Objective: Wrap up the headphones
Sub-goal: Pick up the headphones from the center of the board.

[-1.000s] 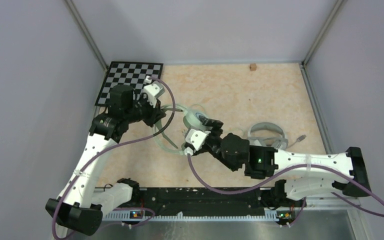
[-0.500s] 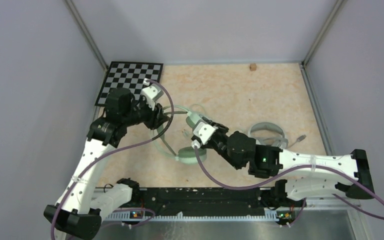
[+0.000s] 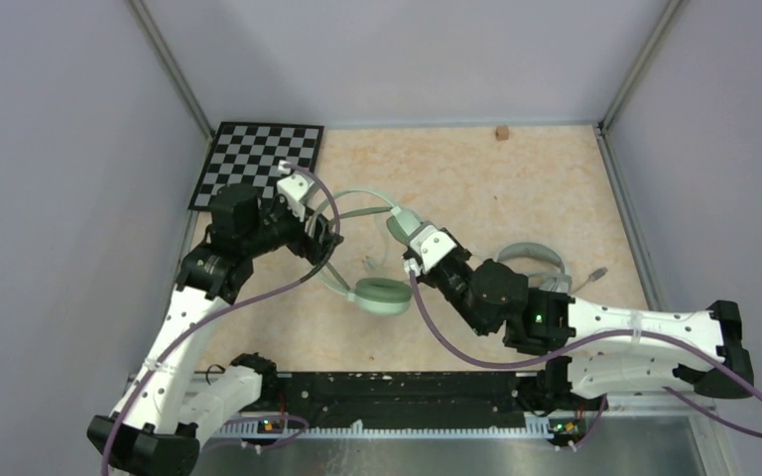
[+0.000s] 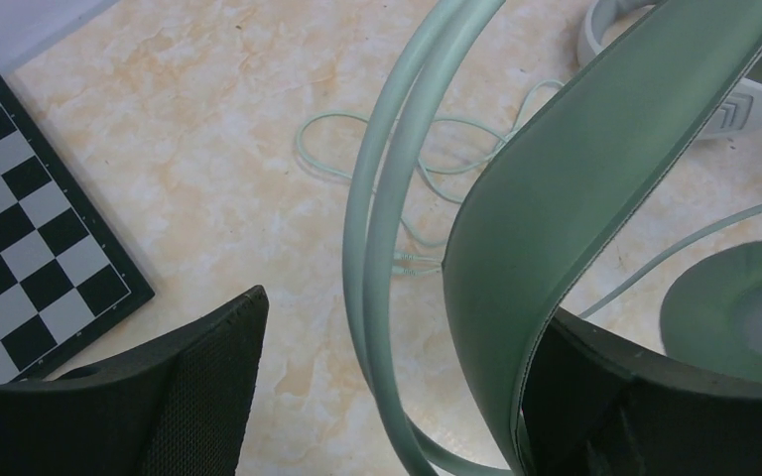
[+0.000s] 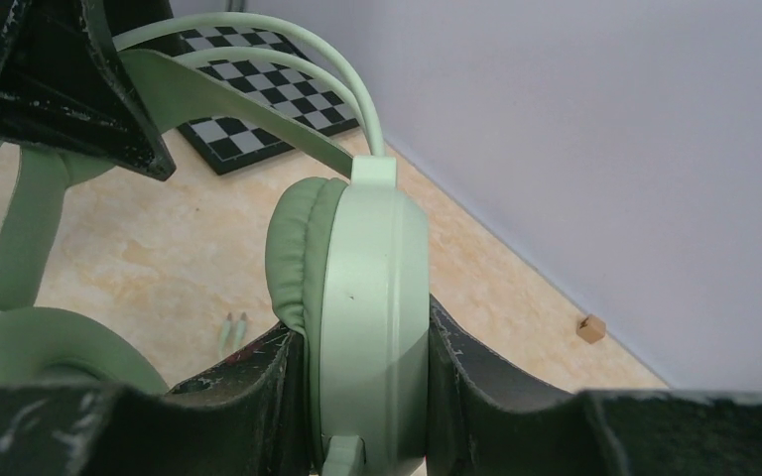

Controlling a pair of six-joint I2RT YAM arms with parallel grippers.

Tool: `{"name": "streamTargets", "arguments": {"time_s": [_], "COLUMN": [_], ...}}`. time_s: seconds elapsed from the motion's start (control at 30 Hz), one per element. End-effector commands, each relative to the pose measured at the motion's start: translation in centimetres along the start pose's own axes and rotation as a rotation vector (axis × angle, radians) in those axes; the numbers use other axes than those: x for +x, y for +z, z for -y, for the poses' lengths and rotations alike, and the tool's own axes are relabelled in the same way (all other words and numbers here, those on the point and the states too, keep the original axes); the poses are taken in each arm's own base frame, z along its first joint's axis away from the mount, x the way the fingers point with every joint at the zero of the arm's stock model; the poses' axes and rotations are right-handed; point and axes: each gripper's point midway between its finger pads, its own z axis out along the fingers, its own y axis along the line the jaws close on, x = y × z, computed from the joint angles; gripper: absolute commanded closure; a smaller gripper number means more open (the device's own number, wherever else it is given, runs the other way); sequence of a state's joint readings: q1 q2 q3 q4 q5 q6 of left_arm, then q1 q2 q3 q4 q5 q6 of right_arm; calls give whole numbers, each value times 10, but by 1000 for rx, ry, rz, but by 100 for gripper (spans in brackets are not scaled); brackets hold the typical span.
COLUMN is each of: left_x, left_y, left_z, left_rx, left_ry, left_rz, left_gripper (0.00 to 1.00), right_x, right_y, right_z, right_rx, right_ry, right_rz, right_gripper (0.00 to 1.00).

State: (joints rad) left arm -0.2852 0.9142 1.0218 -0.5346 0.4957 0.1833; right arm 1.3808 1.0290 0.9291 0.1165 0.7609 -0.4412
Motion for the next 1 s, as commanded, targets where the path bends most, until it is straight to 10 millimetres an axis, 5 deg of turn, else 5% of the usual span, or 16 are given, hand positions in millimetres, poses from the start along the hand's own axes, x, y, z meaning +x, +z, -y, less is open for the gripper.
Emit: {"name": "streamTargets", "arguments": {"time_s": [0.0,0.37,0.73,0.97], "left_x": [-9,-18,-23,-14], "left_y": [4,7,-2,1], "left_z": [1,-2,-13,-12], "left_rx": [11,-5,-118,-114], "left_ry": [30,18,6,20], "left_rz": [57,105,76,44], "left_gripper": [11,28,71,70], "right_x": [-32,-23,-20,-27], "right_y": [-6,-3,5,14], "right_z": [26,17,8,0], "right_rx": [87,79,76,73], "right_ry": [180,204,199,215], "right_rz": [90,65,45,64], "right_gripper": [100,100,100,100]}}
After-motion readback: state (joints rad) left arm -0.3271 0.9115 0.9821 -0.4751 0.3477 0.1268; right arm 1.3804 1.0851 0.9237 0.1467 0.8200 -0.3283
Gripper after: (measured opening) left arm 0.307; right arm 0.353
